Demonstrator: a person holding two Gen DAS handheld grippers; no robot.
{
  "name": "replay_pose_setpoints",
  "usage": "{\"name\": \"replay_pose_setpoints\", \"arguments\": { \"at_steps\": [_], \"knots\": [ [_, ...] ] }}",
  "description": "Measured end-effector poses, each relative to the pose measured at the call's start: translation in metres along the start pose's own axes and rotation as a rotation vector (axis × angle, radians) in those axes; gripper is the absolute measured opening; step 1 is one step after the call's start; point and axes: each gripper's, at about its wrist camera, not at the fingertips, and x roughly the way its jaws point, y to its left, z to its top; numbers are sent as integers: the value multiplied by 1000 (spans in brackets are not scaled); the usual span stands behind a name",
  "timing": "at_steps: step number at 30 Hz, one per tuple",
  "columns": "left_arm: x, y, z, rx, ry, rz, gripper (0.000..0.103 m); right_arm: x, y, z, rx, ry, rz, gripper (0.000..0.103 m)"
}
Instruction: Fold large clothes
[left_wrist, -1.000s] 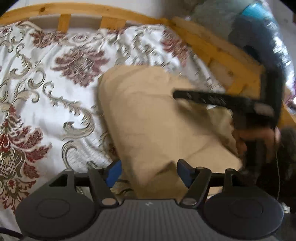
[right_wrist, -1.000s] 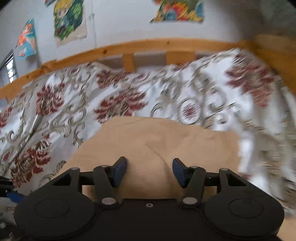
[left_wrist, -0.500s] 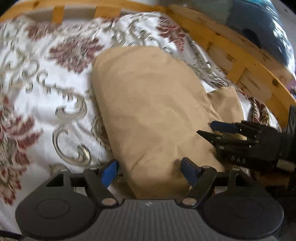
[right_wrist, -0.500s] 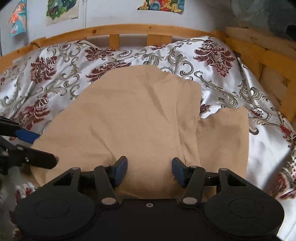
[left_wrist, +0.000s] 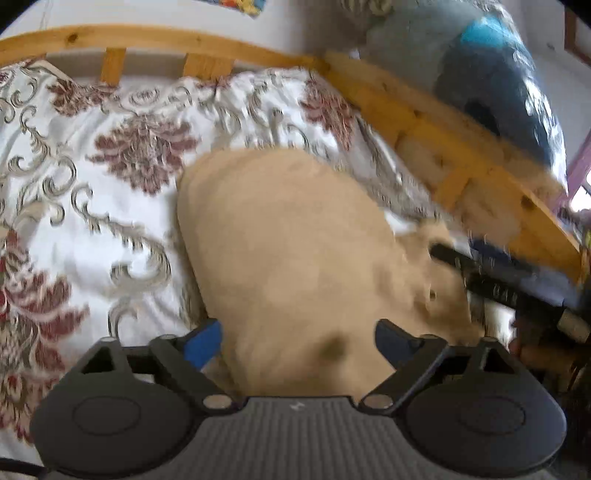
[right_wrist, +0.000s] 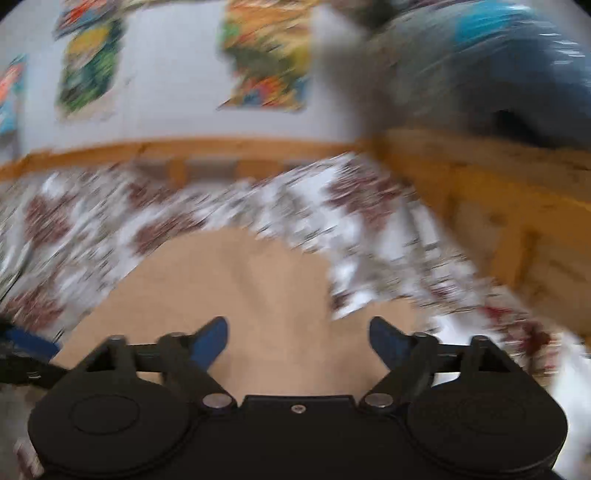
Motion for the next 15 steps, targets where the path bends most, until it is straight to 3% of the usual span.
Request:
{"name": "replay_pose_setpoints", "arguments": {
  "at_steps": [2, 7, 13, 15],
  "knots": [
    [8, 5, 13, -29, -8, 27, 95, 9, -14, -4, 66, 50, -44, 90],
    [37, 25, 29, -95, 23, 114, 95, 39, -42, -19, 252, 204, -27, 92],
    [53, 54, 11, -219, 70, 54, 96, 51, -30, -27, 260, 273, 47, 92],
    [55, 55, 8, -217, 74, 57, 97, 51, -26, -27, 247, 277, 51, 94]
  ]
}}
